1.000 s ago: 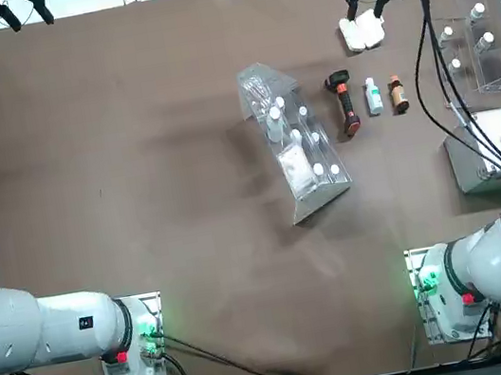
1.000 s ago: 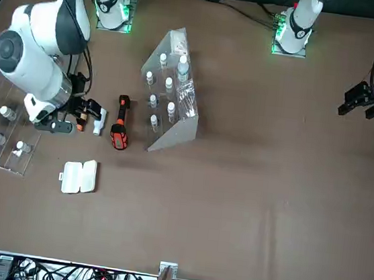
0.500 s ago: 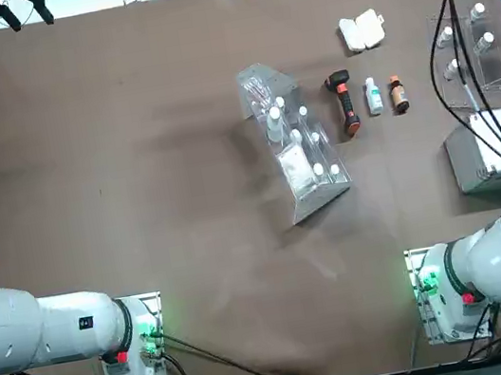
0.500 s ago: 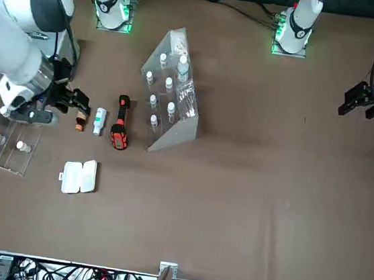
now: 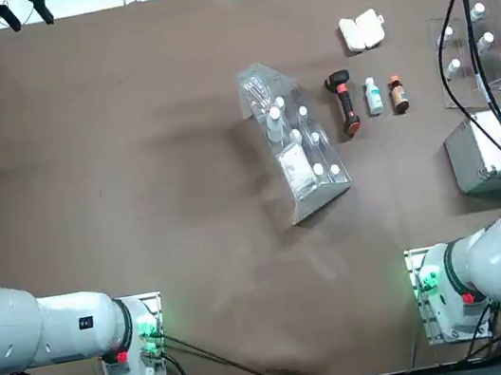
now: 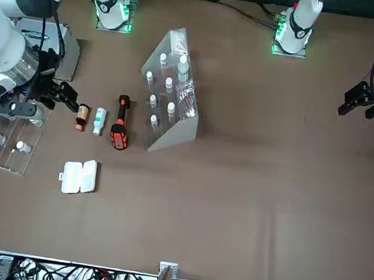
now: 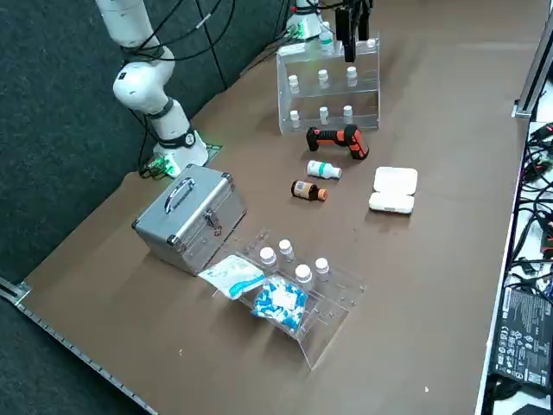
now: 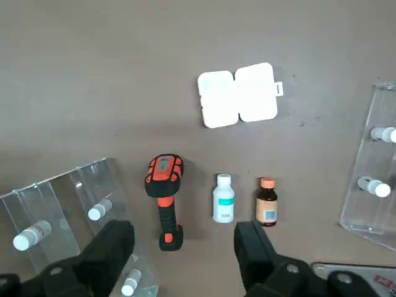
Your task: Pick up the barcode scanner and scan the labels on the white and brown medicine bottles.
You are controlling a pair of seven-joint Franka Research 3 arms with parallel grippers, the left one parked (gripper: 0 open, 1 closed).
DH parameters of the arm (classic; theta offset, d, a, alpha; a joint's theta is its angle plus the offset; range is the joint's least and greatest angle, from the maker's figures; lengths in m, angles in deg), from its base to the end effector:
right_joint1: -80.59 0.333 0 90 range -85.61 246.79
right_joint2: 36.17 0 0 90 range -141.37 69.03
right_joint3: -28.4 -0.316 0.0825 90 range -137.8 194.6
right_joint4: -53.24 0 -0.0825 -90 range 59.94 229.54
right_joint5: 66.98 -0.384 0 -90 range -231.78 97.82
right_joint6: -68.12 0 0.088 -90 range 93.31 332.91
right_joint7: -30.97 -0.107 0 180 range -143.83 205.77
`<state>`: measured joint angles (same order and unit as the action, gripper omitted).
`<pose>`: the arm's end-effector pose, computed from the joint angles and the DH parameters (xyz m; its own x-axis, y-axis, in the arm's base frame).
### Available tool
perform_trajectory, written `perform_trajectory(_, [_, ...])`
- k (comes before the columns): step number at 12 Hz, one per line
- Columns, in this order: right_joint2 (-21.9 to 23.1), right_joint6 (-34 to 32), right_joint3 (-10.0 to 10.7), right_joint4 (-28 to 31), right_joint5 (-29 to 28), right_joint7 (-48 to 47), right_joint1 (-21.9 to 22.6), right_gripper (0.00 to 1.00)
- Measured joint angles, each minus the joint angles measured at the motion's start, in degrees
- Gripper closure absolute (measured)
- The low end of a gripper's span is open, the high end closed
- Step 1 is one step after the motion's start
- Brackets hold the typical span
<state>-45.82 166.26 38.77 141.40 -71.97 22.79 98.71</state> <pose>0.6062 0.0990 0.5554 0.9999 -0.0168 0.0002 -0.0168 -0.9982 -0.0567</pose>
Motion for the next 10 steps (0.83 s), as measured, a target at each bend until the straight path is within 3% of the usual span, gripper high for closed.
perform_trajectory(5, [1.0,-4.1,0.1,-5.4,0.3,1.4,-0.1,0.00])
perform_trajectory(10, [1.4,-5.5,0.2,-6.5,1.1,1.9,-0.5,0.00])
